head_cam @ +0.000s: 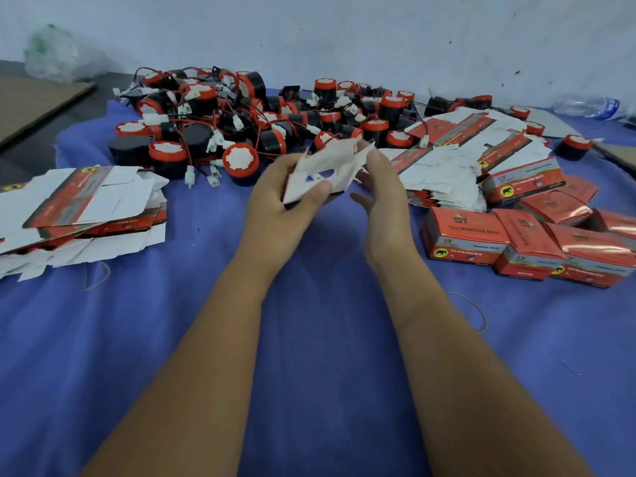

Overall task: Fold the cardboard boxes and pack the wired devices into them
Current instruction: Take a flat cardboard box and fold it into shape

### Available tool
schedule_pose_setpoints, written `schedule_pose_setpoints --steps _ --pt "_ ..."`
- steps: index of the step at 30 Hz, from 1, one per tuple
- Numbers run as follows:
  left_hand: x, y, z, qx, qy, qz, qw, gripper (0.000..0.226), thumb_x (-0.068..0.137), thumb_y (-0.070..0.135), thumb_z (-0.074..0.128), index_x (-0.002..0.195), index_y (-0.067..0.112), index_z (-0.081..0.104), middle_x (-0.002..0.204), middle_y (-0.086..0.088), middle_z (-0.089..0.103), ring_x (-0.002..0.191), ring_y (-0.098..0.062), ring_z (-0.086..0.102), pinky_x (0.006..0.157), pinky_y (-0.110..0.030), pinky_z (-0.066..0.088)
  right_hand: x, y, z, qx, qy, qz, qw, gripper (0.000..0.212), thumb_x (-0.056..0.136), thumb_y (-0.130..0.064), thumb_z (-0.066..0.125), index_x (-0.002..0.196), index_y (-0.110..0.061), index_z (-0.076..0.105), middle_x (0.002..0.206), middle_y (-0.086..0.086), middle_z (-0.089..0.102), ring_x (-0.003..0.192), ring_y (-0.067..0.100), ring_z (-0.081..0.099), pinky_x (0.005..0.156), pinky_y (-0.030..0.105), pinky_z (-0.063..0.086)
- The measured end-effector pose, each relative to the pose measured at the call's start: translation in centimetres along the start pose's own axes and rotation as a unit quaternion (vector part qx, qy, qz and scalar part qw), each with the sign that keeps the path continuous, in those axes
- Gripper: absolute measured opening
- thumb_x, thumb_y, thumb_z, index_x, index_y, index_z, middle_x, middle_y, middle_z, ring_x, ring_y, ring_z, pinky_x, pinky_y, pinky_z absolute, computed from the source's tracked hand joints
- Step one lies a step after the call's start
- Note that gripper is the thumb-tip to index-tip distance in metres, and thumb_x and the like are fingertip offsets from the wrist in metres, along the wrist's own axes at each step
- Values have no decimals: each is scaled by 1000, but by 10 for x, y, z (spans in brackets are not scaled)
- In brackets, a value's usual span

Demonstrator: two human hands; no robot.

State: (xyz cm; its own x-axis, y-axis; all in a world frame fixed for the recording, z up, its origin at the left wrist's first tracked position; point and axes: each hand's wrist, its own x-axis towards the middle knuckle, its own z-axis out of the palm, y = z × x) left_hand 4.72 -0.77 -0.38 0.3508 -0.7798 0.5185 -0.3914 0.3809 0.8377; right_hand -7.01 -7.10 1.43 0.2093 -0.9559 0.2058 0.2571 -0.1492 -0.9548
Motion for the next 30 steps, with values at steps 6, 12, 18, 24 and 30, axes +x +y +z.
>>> schedule_pose_setpoints --steps 6,12,18,24,30 --pt "4 3 -7 -177 48 -68 981 35 87 27 70 118 37 56 113 16 69 108 -5 65 86 -22 54 -6 2 8 -17 -82 -41 996 42 97 -20 58 137 -13 51 131 1 62 119 8 59 93 21 49" --pt "3 5 0 -185 71 -80 977 47 80 24 73 117 27 45 119 0 64 109 -13 65 85 -27 56 -9 3 13 -24 -82 -59 995 26 96 -14 56 120 -26 61 125 2 64 115 10 60 87 21 51" --pt "9 3 -5 -255 85 -122 955 22 84 21 55 104 28 51 101 6 66 95 -15 65 83 -39 54 -15 7 20 -91 -81 -87 989 34 96 -15 51 103 -48 56 117 -10 62 106 0 58 86 21 51" --pt "8 6 -1 -289 56 -134 946 42 99 43 35 122 17 60 114 -5 71 107 -20 67 87 -34 55 -13 10 18 -102 -75 -50 991 36 98 -10 45 103 -46 49 113 -18 58 109 5 55 97 30 49" --pt "5 4 1 -171 30 -106 979 32 96 35 39 121 36 58 132 1 61 123 -17 57 103 -38 49 -13 9 19 -115 -83 -62 988 35 99 -7 41 112 -40 46 127 0 55 117 15 51 102 33 45"
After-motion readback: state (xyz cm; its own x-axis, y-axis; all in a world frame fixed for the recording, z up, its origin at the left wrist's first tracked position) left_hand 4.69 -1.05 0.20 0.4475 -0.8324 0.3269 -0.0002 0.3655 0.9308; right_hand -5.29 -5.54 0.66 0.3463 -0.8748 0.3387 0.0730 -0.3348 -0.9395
